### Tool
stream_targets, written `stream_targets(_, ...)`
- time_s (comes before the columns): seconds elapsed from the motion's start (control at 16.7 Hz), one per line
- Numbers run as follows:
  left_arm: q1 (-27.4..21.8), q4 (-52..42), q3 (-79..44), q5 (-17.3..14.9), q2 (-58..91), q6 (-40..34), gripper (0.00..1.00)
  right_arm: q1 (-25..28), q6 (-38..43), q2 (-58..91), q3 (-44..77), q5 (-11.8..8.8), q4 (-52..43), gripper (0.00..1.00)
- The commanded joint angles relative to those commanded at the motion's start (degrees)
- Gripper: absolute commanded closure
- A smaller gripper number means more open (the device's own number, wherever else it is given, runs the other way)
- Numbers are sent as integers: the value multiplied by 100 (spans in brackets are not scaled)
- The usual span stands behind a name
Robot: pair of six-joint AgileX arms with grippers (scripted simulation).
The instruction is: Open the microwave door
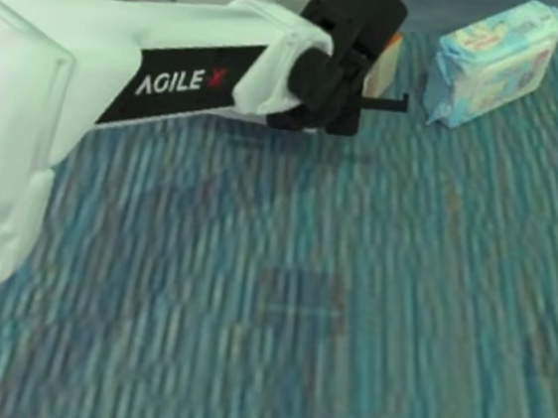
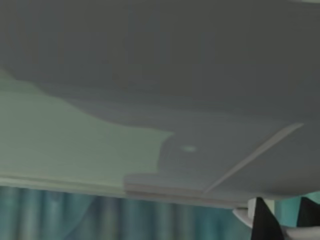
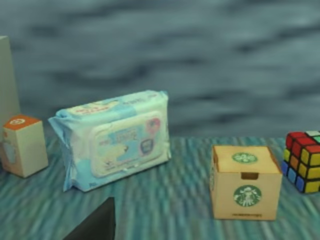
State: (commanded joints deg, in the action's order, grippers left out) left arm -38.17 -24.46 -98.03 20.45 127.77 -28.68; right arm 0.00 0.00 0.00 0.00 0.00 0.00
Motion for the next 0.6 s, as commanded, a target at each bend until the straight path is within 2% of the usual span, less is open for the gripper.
stream_targets(0.6,67,266,410,-155,-263,288,100,0,0,0,0,0,0,0)
